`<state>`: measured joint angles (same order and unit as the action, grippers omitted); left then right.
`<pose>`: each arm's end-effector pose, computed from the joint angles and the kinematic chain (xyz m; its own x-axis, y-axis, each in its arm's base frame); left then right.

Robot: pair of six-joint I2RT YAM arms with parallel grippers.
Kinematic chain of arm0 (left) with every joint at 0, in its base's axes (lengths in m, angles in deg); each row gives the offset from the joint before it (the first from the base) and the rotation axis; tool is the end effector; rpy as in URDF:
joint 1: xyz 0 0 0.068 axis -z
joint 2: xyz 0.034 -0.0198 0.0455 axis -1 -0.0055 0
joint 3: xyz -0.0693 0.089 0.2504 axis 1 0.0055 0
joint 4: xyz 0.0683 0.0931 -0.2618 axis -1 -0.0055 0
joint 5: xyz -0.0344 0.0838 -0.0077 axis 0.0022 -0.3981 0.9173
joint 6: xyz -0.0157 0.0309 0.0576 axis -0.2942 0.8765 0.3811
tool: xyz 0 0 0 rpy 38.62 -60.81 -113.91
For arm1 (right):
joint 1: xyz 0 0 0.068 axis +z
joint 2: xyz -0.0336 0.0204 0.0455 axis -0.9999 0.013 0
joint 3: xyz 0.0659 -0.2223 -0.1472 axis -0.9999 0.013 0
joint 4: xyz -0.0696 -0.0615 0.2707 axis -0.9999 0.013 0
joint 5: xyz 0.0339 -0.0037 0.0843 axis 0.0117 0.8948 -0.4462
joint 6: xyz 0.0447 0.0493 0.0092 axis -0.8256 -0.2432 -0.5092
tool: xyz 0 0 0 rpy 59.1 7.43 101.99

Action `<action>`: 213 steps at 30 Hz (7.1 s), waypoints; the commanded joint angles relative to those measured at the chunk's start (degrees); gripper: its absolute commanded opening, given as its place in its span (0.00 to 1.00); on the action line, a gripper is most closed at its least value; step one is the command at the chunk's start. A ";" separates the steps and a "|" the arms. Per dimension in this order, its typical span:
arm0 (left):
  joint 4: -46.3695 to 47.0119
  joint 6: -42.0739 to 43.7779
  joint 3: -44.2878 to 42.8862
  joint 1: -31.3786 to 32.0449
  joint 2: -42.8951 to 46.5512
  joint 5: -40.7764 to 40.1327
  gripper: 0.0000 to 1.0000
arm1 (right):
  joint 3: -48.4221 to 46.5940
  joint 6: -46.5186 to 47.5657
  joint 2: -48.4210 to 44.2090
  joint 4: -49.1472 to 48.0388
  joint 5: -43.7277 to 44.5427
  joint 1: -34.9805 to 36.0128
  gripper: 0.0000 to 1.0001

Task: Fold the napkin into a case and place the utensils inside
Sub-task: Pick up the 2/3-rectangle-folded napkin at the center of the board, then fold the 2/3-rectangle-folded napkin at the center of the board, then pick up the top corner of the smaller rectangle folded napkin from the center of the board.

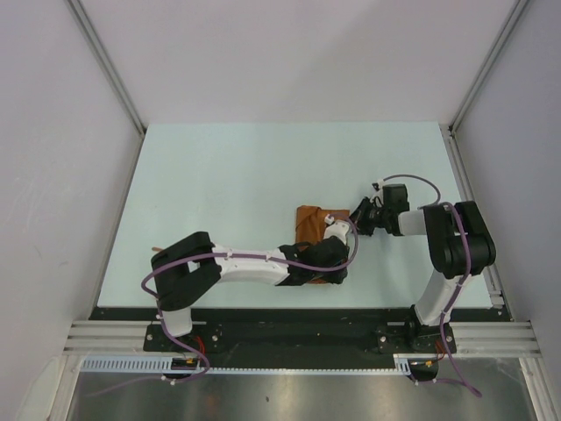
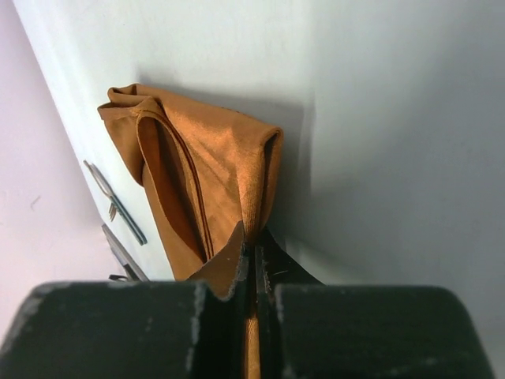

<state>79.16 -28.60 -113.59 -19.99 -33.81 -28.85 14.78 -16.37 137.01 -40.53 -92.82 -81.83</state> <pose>0.1549 -0.3867 0.1449 -0.7487 0.1868 -0.6361 0.4981 0.7917 -0.3537 0.3357 0.0766 0.0769 -0.8905 0.3869 -0.2393 0.0663 0.6308 0.7731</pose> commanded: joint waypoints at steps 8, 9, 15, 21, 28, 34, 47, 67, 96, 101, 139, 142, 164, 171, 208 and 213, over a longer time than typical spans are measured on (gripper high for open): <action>7.51 0.85 7.56 -9.81 15.37 6.23 0.48 | -5.00 4.42 -2.76 7.80 5.76 1.63 0.00; 8.47 0.85 8.09 -11.14 16.26 6.32 0.46 | -5.44 5.03 -3.19 9.20 6.12 1.98 0.00; 4.45 1.02 1.52 -22.57 7.96 11.23 0.15 | -8.51 7.23 -5.22 15.78 12.08 4.35 0.00; 2.05 2.70 -10.62 -26.10 -5.69 18.17 0.02 | -12.47 8.99 -6.80 21.94 18.07 7.25 0.00; 6.45 0.32 -11.33 -26.36 -11.16 20.55 0.00 | -14.58 8.02 -6.36 23.98 19.83 9.19 0.00; 10.85 2.86 -7.20 -26.36 -6.94 21.88 0.02 | -15.37 8.20 -5.22 24.59 20.09 10.25 0.00; 2.77 4.63 -5.70 -27.68 -5.17 13.35 0.02 | -16.25 7.58 -6.01 25.38 20.71 11.30 0.00; 9.88 2.61 -2.37 -28.12 -7.73 18.09 0.00 | -25.75 -14.82 1.02 34.35 39.43 24.57 0.00; 18.50 3.57 19.69 -32.25 13.88 19.15 0.37 | -30.84 -24.05 6.21 36.28 49.97 31.07 0.00; 19.37 4.10 20.84 -32.25 15.57 24.24 0.64 | -29.97 -25.90 6.03 35.67 51.91 32.13 0.00; 11.47 3.14 15.22 -29.70 -0.61 15.72 0.28 | -20.21 -17.12 -5.48 16.94 34.60 26.86 0.46; 11.64 3.14 15.48 -29.61 -0.34 15.46 0.28 | -20.65 -11.35 -8.38 19.75 32.15 25.80 0.53; 12.17 2.34 15.13 -29.70 -0.70 17.48 0.24 | -13.18 1.87 -2.58 4.74 14.91 16.49 0.63; 12.43 2.34 15.66 -29.61 -0.26 17.74 0.22 | -13.26 2.22 -1.79 2.97 14.65 15.96 0.51; 3.29 19.48 -4.55 -29.96 -1.75 7.46 0.14 | -18.36 3.54 1.55 7.45 8.84 15.08 0.00; 3.21 20.45 -5.52 -29.96 -1.92 5.88 0.21 | -18.10 3.63 1.90 7.37 8.23 14.82 0.07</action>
<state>82.27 -10.74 -115.98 -49.74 -36.19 -20.57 -1.65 -12.76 138.52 -32.71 -83.11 -66.64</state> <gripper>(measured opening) 0.175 0.075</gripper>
